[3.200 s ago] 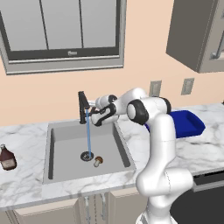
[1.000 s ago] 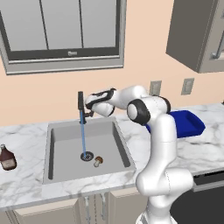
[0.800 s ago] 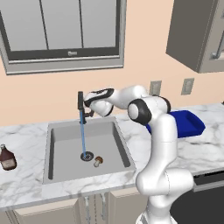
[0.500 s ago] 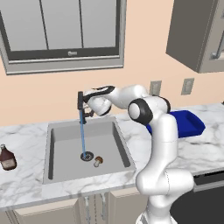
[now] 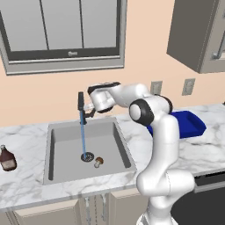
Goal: Pick up all produce items and place them in the sink. Turn on the sink faucet to wash them. Then turn the sink off and put them in the tray.
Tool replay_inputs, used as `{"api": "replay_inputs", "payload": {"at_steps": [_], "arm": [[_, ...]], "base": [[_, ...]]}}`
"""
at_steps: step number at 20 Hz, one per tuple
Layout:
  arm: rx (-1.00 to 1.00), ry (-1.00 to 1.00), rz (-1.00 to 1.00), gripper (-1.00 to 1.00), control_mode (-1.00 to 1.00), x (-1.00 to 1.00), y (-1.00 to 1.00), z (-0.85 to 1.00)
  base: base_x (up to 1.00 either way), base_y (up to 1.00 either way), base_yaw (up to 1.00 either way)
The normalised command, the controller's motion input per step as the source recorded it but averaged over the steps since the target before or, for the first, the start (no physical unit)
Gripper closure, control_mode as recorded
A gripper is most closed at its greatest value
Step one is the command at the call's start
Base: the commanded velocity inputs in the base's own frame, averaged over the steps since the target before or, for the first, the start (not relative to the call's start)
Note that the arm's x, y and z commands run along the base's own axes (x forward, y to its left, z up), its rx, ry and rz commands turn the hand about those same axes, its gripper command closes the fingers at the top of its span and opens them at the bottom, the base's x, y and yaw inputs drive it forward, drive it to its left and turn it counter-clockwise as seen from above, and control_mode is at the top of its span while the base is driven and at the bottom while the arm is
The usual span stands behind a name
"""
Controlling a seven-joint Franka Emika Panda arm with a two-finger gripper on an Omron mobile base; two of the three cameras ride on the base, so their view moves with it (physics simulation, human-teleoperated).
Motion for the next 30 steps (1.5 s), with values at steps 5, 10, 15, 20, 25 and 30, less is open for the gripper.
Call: {"api": "replay_inputs", "payload": {"at_steps": [5, 10, 15, 20, 25, 30], "arm": [[-0.02, -0.05, 0.08, 1.00, -1.00, -0.31, 0.01, 0.00], [-0.03, -0.04, 0.07, 1.00, -1.00, -0.20, 0.18, 0.00], [-0.02, -0.04, 0.06, 1.00, -1.00, -0.15, 0.09, 0.00], [-0.02, -0.02, 0.04, 1.00, -1.00, -0.12, 0.00, 0.08], [-0.03, -0.02, 0.05, 1.00, -1.00, -0.05, 0.03, 0.16], [-0.04, -0.01, 0.06, -1.00, -1.00, -0.05, 0.00, 0.19]], "base": [[0.00, 0.00, 0.00], [0.00, 0.00, 0.00], [0.00, 0.00, 0.00], [0.00, 0.00, 0.00], [0.00, 0.00, 0.00], [0.00, 0.00, 0.00]]}}
